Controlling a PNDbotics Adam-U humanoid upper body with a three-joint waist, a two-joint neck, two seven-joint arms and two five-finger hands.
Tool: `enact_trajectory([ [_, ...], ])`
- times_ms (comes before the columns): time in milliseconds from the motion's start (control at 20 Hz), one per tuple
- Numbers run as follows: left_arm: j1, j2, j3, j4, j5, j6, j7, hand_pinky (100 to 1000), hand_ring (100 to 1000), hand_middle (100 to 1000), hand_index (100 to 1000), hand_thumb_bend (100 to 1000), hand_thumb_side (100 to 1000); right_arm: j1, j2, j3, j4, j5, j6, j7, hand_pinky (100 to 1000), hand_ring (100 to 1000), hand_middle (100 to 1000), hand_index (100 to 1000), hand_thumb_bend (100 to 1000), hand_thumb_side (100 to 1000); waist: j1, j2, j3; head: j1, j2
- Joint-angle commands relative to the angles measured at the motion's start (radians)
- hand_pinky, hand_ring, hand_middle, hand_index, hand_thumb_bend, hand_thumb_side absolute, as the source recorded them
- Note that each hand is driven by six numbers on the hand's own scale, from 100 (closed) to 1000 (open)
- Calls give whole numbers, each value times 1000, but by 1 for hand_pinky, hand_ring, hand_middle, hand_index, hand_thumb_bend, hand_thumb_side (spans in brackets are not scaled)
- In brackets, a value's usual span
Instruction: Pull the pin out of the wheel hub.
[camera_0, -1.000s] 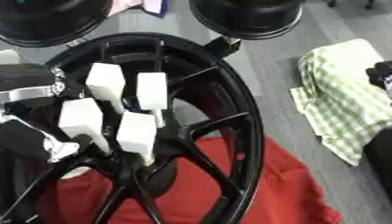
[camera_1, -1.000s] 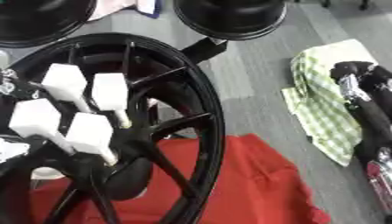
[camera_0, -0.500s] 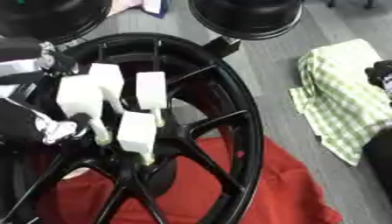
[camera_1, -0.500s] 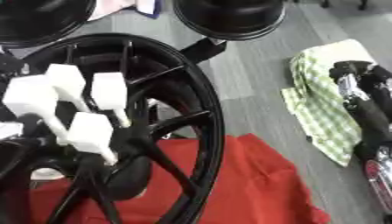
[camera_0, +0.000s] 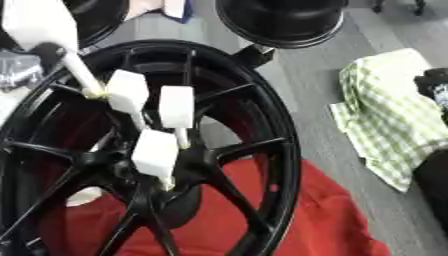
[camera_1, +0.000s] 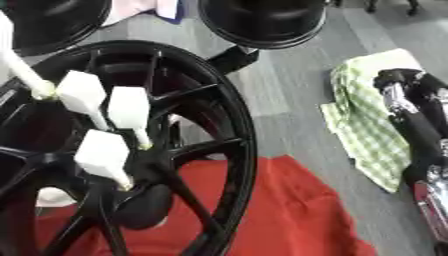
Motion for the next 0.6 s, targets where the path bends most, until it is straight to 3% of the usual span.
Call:
enact_trajectory([
  [50,21,55,85,-9,43,41,81,517,302,237,377,100,415,-1,-17,-15,-24,2,-3,-7,852,781,552,651,100,456,-5,-25,5,-6,3],
  [350,122,85,197,-8,117,137,230,510,291,228,370,100,421,5,-14,-20,-24,3,-8,-12,852,781,552,651,100,452,-19,-25,19,-14,6],
  [600,232,108,268,50,57,191,350,513,296,232,374,100,411,6,-11,-26,-24,4,-11,-17,852,781,552,651,100,451,-26,-23,31,-18,3],
])
